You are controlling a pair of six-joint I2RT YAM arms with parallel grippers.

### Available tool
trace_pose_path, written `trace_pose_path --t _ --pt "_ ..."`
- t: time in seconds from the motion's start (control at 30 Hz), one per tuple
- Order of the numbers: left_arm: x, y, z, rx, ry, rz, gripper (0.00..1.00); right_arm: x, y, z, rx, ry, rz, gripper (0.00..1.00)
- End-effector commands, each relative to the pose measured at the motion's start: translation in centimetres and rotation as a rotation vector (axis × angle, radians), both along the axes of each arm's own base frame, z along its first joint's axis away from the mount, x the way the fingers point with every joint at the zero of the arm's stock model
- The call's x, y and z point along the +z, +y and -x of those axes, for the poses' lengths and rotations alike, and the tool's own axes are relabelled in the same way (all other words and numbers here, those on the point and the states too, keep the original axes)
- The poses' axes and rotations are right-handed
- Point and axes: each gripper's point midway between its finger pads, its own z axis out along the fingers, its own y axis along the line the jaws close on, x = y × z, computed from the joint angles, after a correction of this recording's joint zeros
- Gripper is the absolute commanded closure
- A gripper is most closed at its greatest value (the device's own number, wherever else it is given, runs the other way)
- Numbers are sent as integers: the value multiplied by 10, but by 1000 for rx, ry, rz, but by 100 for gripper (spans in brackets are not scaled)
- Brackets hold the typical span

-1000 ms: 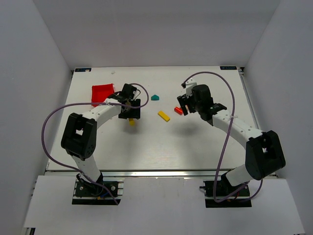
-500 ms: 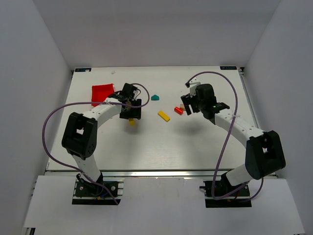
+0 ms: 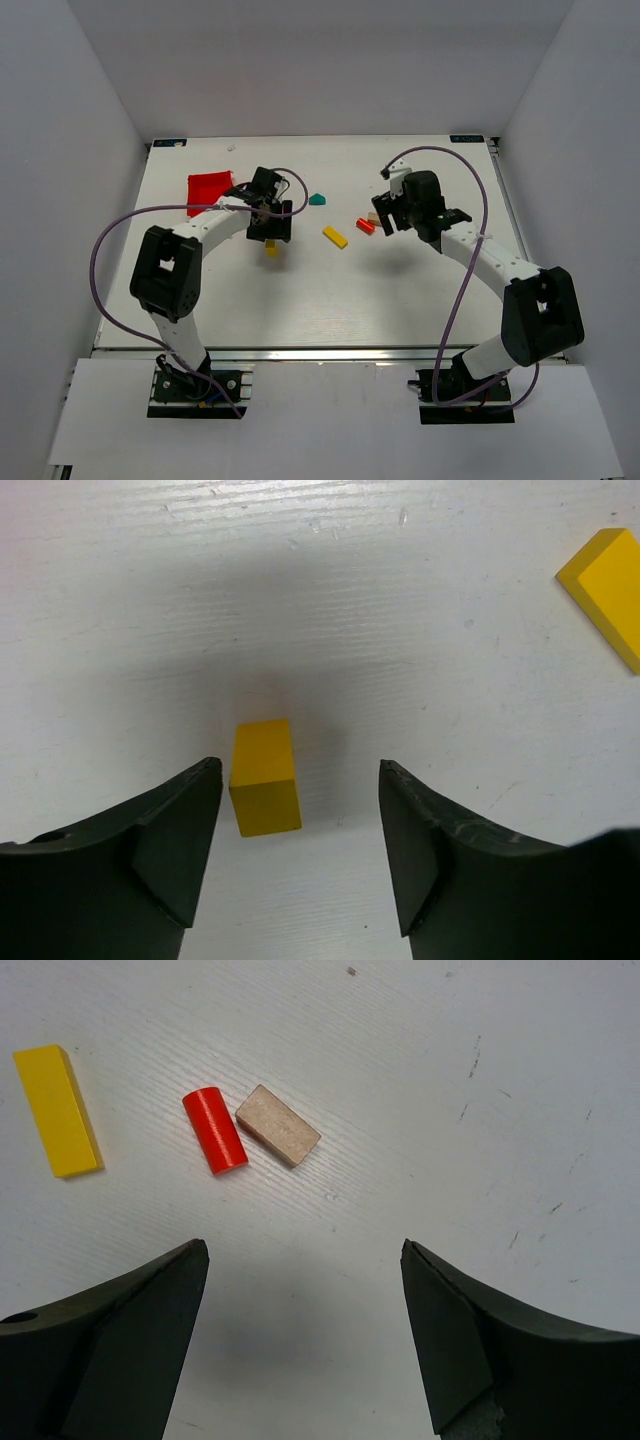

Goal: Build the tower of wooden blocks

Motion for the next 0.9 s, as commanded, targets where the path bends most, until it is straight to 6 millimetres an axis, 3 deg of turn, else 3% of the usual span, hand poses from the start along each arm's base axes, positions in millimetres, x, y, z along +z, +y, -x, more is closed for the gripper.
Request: trace_pose_path --t 0.0,0.13,0.2,0.33,0.47,0.5,0.57,0.6,0.7,0.8,0.87 --pt "29 2 -14 22 -68 -8 24 10 4 -7 86 -46 32 17" --pt "60 12 -17 95 -124 1 5 -9 0 -20 153 -19 86 17" --pt "77 13 -18 115 -161 7 4 -19 6 -24 223 1 102 17" --pt "106 22 -9 170 -204 7 2 -38 8 -52 341 11 172 20" --pt "118 19 -3 163 -226 52 2 -50 16 -70 467 -1 218 24" --pt "120 18 -3 154 -233 59 2 -67 14 -68 488 49 228 24" --pt "125 17 -1 149 -244 70 2 -68 20 -74 544 59 237 25" --pt "127 17 -1 146 -250 73 2 -84 19 -70 565 111 238 26" --pt "132 16 -1 135 -265 82 2 -98 19 -72 599 155 240 29" --pt "134 13 0 122 -268 101 2 -102 24 -71 625 182 205 40" --pt "136 10 0 112 -270 111 2 -102 29 -67 649 193 177 40"
